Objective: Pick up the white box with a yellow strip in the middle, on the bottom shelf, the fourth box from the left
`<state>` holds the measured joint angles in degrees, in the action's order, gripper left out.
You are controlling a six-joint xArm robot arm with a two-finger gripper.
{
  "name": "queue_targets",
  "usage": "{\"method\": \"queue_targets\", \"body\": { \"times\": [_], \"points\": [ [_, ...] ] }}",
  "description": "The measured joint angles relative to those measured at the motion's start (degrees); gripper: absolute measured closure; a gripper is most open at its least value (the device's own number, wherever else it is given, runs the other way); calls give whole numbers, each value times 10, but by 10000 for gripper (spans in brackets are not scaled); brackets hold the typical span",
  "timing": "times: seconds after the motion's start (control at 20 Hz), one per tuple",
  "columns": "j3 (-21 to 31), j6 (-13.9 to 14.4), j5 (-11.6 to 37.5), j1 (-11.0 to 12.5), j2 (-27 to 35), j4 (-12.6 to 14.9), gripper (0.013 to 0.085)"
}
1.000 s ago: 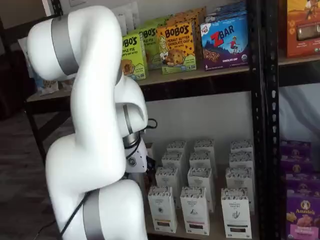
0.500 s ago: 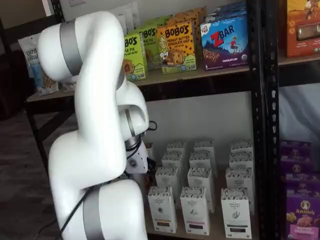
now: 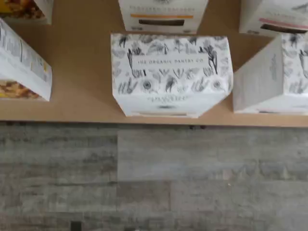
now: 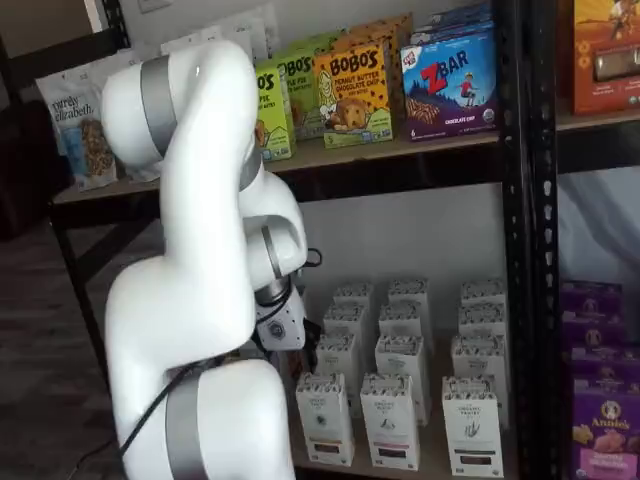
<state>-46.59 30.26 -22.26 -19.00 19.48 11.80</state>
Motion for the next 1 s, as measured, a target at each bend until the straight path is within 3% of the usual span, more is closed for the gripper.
{"method": "queue_targets", "body": {
  "times": [0.75, 0.85, 1.0],
  "points": [
    [-82, -64, 54, 23, 121, -45, 130],
    [-91, -61, 50, 25, 128, -40, 130],
    [-104, -34, 46, 26, 140, -10, 130]
  ]
}}
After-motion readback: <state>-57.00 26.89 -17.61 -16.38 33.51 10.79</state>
